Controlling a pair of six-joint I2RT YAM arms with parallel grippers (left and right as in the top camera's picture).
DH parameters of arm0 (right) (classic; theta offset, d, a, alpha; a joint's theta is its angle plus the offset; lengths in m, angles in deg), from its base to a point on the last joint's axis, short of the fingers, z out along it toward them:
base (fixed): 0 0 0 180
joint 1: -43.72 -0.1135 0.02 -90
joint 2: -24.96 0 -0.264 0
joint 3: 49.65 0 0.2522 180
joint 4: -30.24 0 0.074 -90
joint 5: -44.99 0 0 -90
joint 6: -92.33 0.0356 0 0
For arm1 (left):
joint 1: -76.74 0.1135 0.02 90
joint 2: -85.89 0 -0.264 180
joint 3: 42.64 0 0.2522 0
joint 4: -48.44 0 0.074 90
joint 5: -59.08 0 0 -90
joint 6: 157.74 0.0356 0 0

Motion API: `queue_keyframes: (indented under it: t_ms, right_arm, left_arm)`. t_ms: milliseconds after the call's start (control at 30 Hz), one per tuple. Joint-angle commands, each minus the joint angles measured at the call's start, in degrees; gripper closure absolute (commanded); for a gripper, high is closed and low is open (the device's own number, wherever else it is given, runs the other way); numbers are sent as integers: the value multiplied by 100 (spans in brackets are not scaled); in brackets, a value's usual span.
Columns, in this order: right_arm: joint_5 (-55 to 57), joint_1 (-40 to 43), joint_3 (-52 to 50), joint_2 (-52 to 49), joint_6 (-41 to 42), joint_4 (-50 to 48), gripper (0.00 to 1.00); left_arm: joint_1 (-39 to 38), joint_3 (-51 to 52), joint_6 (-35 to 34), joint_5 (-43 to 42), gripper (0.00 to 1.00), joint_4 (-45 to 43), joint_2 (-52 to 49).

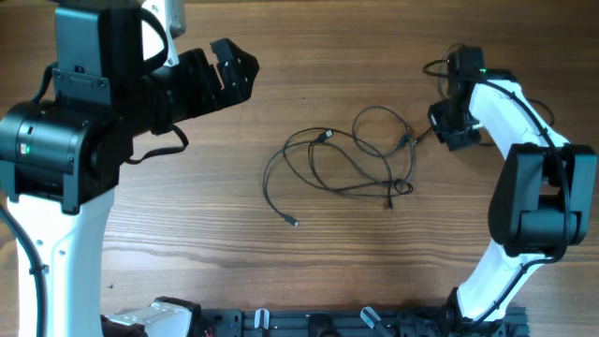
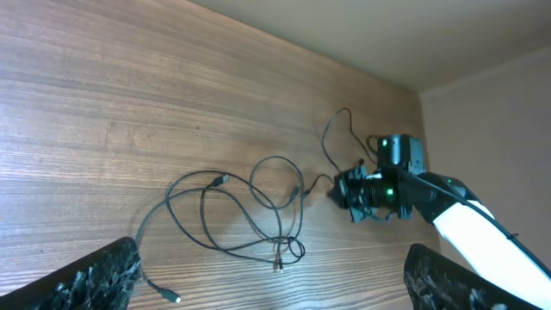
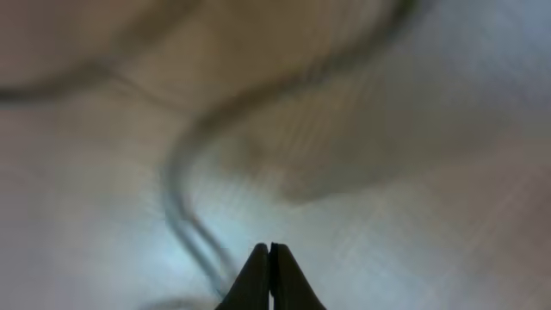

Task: Untangle cables

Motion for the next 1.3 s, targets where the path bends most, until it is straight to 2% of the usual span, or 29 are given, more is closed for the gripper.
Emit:
queue_keyframes:
  t_ms: [0,67,200,300,367,400,467,600,733,867,933,1000,1033,1133,1267]
  right_arm:
    - [553,52,-26,24,-319,-796,96]
    - [549,50,-26,15,-691,-1213,96]
    - [109,11,-26,15,-813,-1025,96]
    - [-756,2,-26,39,-201,-291,96]
    - [-741,2,-37,37,824,476,96]
    - [-675,2,-90,37,1132,590,96]
    - [-544,2,-210,37,1132,415,96]
    - [-321,2,-501,22,1121,-157,96]
    - [-315,2,-850,13,387,-1252,96]
    - [-216,2,-1054,-160,334,-1976,96]
    - [39,13,-1095,-382,-42,-2632,96]
    - [168,76,-1095,-715,-922,-3523,96]
    - [168,210,-1093,-1003,-1405,-4197,96]
    - [192,575,-1091,-1368,-1644,-4846,96]
    - [188,1615,-1078,-1683,-2229,-5521,93]
  left_arm:
    - [-26,4,118,76,0,22,-22]
    - [-26,4,210,74,0,74,-22]
    - [-26,4,264,76,0,192,-22]
    - [-26,4,264,76,0,188,-22]
    - [-26,4,264,76,0,205,-22]
    - [-26,4,264,76,0,227,-22]
    - [-26,4,267,76,0,260,-22]
    - [-26,4,363,74,0,260,-22]
    - [-26,4,413,76,0,284,-22]
    - [-26,4,413,76,0,308,-22]
    - [-26,4,413,79,0,363,-22]
    - [-26,4,413,79,0,435,-22]
    - [-26,4,413,107,0,490,-22]
    - [-26,4,413,186,0,619,-22]
    - [-26,4,413,247,0,782,-22]
